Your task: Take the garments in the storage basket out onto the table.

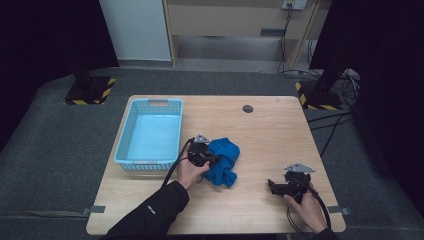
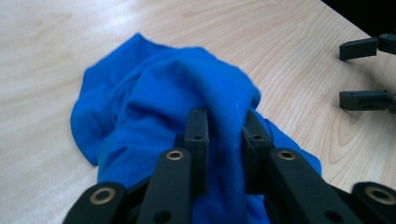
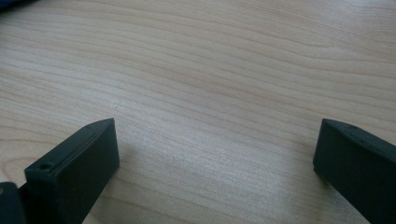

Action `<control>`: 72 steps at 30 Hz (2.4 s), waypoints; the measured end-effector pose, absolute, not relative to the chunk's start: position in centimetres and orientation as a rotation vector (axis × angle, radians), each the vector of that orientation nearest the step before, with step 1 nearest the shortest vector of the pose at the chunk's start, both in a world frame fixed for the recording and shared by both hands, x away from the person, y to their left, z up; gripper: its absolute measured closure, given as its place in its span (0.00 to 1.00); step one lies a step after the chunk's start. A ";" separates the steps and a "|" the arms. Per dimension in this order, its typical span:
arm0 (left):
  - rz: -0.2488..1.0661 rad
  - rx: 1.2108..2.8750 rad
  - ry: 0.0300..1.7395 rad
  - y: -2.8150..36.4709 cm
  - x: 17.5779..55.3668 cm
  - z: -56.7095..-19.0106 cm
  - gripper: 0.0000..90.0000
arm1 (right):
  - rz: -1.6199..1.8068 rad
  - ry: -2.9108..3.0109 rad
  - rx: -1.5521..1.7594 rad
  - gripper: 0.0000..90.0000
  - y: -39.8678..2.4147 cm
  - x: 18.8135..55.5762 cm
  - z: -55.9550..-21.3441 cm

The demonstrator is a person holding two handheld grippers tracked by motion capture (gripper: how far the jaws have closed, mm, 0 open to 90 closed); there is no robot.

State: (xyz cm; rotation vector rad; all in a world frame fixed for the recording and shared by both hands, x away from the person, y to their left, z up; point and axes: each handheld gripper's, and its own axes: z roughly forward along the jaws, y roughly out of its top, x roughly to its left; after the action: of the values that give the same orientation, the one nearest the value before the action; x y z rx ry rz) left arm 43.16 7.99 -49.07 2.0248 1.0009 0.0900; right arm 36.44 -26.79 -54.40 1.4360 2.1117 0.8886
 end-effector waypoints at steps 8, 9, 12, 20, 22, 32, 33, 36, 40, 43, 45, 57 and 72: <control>0.040 2.048 1.043 8.0 43.4 -49.6 0.71 | 0.889 2.112 1.436 0.00 -26.8 36.4 -54.4; 0.029 2.055 1.043 8.0 43.4 -49.7 0.66 | 0.889 2.112 1.436 0.00 -26.8 36.4 -54.4; 0.025 2.063 1.037 7.9 43.4 -49.8 0.60 | 0.889 2.112 1.436 0.00 -26.8 36.4 -54.4; -0.040 2.048 1.047 7.7 43.4 -49.7 0.40 | 0.889 2.112 1.436 0.00 -26.8 36.4 -54.4; -0.056 2.045 1.044 7.7 43.4 -49.7 0.35 | 0.889 2.112 1.436 0.00 -26.8 36.4 -54.4; -0.080 2.081 1.037 7.5 43.1 -49.2 0.20 | 0.889 2.112 1.436 0.00 -26.8 36.4 -54.4; -0.077 2.088 1.033 7.4 43.0 -49.1 0.19 | 0.888 2.112 1.436 0.00 -26.8 36.4 -54.4; -0.046 2.122 1.013 7.2 42.8 -48.9 0.13 | 0.889 2.112 1.436 0.00 -26.8 36.4 -54.4; -0.018 2.141 1.005 7.1 42.7 -48.5 0.10 | 0.889 2.112 1.436 0.00 -26.8 36.4 -54.4; -0.011 2.138 1.020 7.4 42.6 -48.2 0.09 | 0.889 2.112 1.436 0.00 -26.8 36.4 -54.4; -0.013 2.132 1.029 7.5 42.6 -48.0 0.09 | 0.889 2.112 1.436 0.00 -26.8 36.4 -54.4; 0.019 2.146 1.014 7.8 41.9 -47.4 0.09 | 0.889 2.112 1.436 0.00 -26.8 36.4 -54.4; 0.121 2.071 1.023 10.2 40.1 -47.4 0.09 | 0.888 2.112 1.436 0.00 -26.8 36.4 -54.4</control>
State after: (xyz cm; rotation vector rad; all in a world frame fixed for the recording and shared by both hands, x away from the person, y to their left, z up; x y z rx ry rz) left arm 40.14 10.20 -47.37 2.0715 1.0233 0.1213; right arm 36.44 -26.79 -54.40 1.4362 2.1118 0.8883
